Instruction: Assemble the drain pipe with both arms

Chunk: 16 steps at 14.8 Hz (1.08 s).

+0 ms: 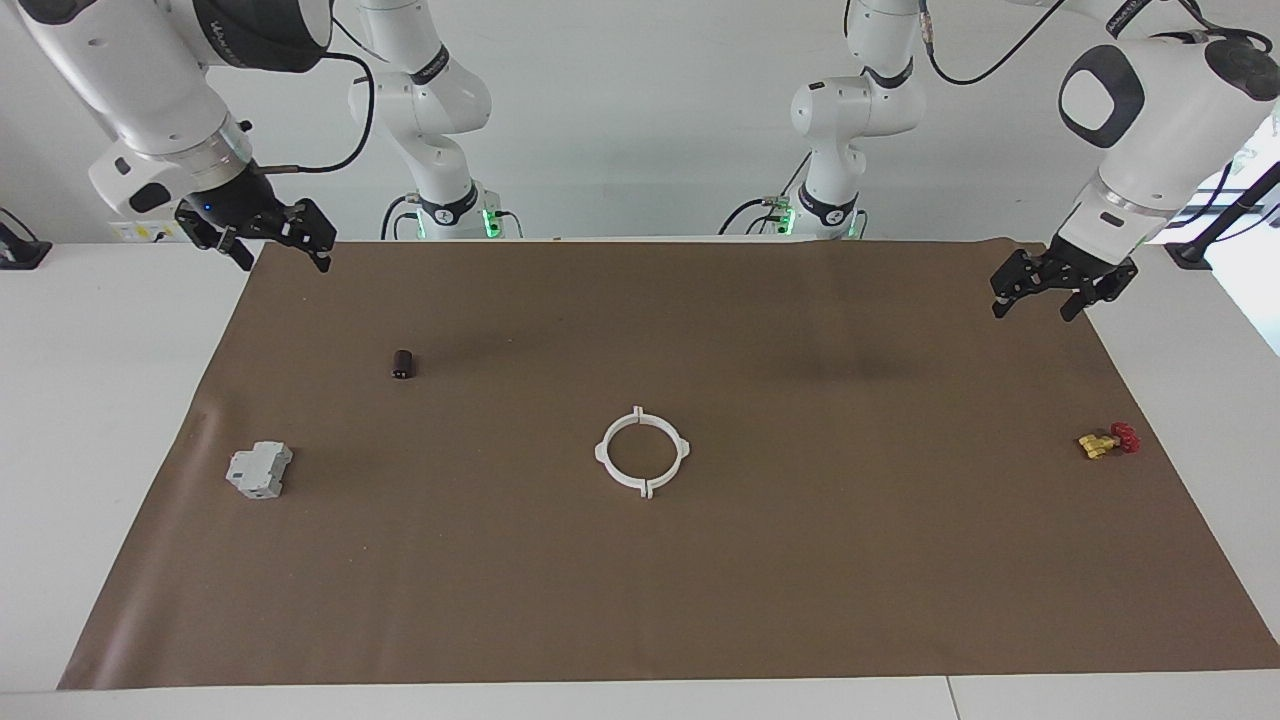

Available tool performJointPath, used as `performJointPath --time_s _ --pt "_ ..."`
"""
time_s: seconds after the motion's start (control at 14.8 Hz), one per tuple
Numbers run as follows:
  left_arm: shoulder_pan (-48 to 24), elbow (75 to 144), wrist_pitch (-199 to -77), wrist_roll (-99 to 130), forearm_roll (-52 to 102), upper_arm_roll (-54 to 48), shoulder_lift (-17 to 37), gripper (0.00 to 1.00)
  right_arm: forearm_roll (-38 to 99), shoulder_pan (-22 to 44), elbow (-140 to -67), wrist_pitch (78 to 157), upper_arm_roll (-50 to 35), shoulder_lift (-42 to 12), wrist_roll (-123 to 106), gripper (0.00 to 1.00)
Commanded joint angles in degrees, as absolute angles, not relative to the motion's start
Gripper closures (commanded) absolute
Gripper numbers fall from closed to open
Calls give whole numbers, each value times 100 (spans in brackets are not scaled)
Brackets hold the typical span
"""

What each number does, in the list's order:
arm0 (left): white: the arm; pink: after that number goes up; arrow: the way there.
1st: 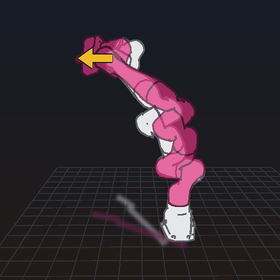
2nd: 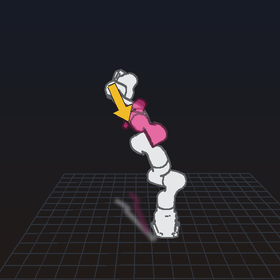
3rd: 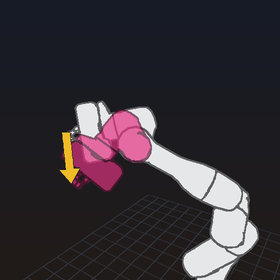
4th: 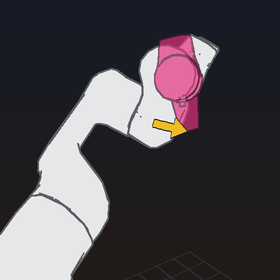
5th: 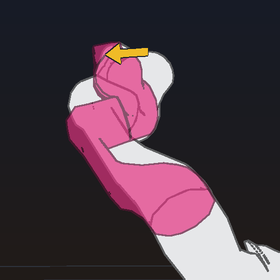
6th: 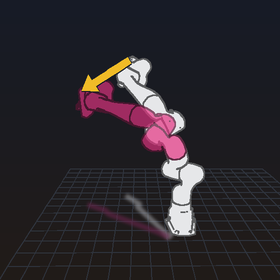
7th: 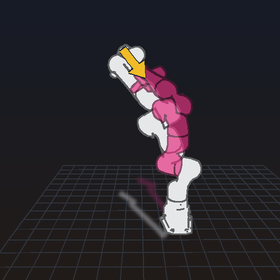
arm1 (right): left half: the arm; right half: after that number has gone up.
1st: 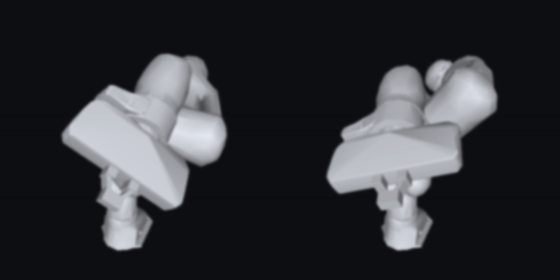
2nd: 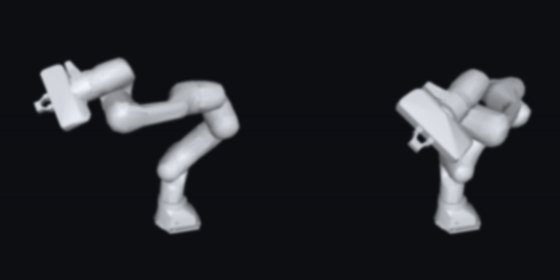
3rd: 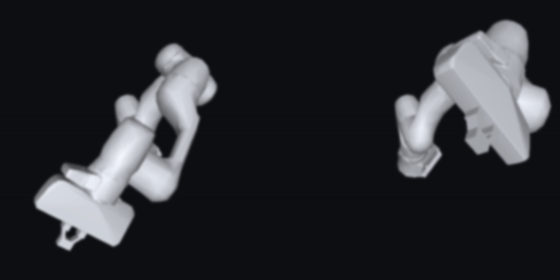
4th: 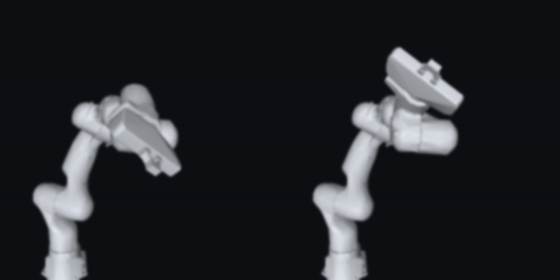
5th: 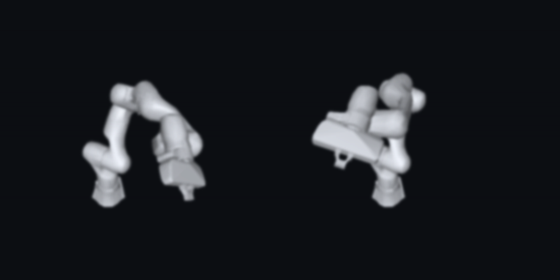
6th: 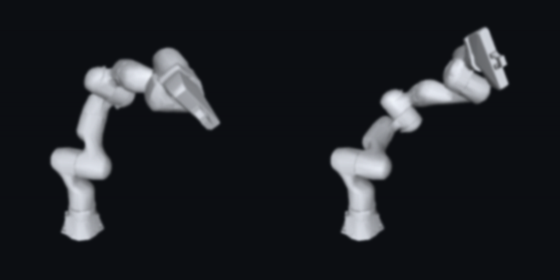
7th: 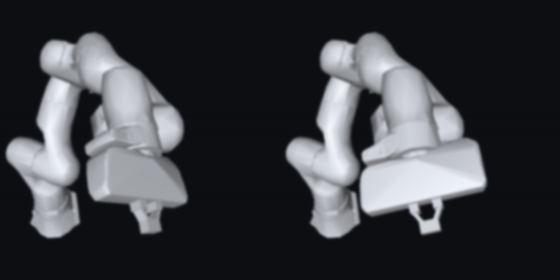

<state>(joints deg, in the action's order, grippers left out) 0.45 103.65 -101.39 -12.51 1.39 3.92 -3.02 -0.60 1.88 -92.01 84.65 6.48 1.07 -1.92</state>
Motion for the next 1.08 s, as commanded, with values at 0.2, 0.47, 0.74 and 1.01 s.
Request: performJointPath --time_s 0.2,0.47,0.74,1.01 --pt "97 9977 -9695 -1196 394 361 -326 0 -18 132 -9264 8411 633 185 -334 0" --pt "53 9317 -9308 -941 457 352 35 0 -18 132 -9264 8411 633 185 -334 0" --pt "26 9492 -9387 -896 404 343 -17 0 -18 132 -9264 8411 633 185 -334 0" --pt "26 9747 -9404 -923 387 351 -149 0 -18 132 -9264 8411 633 185 -334 0"
